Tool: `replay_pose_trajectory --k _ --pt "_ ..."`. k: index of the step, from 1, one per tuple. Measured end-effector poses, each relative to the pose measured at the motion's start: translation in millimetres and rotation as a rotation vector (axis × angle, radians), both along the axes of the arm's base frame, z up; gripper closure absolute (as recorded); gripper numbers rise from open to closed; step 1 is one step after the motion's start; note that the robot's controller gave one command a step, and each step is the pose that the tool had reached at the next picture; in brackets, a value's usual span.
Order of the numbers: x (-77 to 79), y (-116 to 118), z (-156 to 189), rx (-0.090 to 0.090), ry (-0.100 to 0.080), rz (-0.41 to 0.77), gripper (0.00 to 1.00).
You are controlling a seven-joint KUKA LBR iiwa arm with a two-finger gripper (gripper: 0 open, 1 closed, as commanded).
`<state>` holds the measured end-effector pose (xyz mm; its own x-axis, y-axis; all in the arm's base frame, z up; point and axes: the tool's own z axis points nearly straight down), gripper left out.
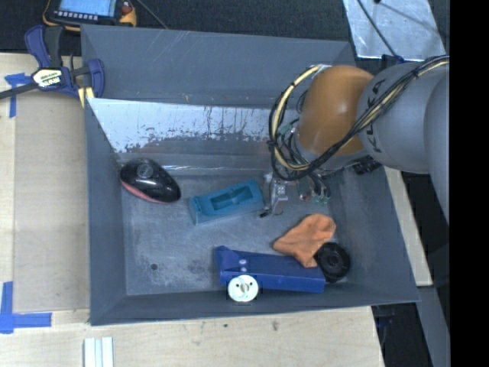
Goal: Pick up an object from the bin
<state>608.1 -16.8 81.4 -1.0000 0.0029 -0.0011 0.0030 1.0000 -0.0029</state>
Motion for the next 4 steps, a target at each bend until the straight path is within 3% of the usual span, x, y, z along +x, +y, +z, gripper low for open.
replay_pose_trajectory --k 1,2,3,4 --pt "-9.5 25 19 0.003 -0.001 0.015 0.0" --pt "-9.5 26 19 0.003 -0.001 0.016 0.0" --pt "-17.6 45 6 0.002 -0.006 -0.088 0.0" --pt "-9.7 143 -8 0.006 -0.002 -0.12 1.0"
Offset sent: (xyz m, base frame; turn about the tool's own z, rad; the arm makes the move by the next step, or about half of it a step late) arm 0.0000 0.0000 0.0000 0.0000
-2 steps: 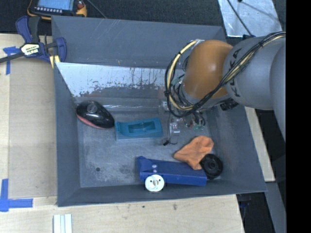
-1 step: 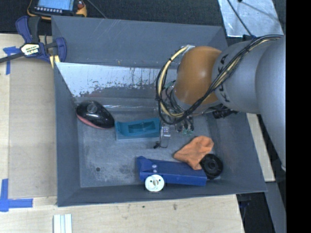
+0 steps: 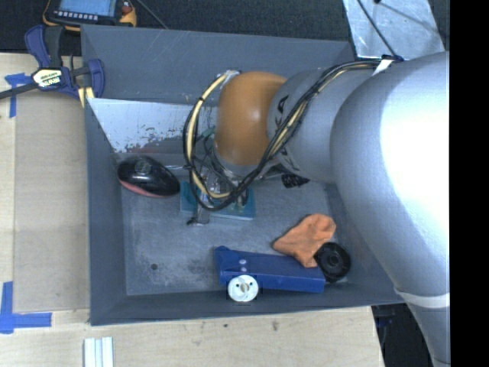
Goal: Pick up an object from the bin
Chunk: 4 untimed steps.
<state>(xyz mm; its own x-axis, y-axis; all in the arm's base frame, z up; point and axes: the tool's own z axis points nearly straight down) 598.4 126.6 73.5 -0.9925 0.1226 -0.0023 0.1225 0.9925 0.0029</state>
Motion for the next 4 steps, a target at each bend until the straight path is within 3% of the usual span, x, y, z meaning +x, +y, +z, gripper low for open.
replay_pose_trajectory --k 1,2,3,4 --pt "0.0 0 0 0.0 0.0 0.0 1.0" --pt "-11.5 -11 47 -0.004 0.011 -0.011 1.0" --pt "-0.1 -5 59 -0.001 -0.006 -0.031 1.0" --pt "-24.4 -20 90 -0.005 0.017 -0.05 1.0"
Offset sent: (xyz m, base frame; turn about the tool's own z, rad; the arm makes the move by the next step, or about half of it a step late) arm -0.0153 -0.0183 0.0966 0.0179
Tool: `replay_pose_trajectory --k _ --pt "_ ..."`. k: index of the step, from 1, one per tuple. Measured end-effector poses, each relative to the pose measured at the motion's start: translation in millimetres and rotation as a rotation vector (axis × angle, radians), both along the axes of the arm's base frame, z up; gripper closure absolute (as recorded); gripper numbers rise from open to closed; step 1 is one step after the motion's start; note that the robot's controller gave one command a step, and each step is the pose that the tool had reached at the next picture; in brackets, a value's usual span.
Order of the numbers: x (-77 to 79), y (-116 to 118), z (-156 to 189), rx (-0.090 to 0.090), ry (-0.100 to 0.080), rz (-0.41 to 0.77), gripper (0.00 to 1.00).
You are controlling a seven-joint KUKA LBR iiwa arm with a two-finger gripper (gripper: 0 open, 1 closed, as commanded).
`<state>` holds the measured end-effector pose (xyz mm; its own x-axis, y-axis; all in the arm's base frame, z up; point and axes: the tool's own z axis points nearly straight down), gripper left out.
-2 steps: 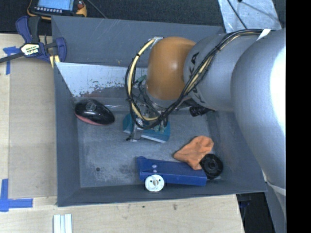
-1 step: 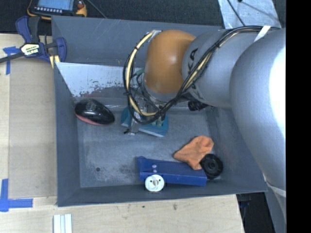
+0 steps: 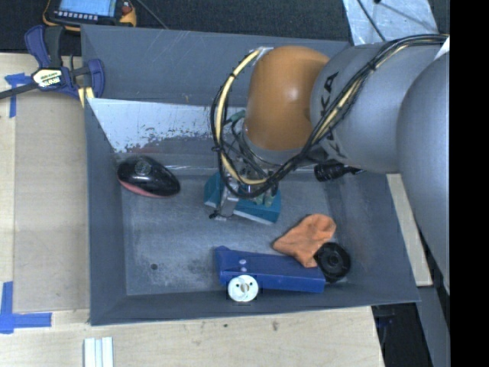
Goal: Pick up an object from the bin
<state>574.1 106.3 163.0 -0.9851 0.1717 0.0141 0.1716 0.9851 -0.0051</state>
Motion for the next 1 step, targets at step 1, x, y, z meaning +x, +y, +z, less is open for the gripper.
replay_pose_trajectory --k 1 --pt "-0.5 32.7 71.2 -0.001 -0.01 -0.045 1.0"
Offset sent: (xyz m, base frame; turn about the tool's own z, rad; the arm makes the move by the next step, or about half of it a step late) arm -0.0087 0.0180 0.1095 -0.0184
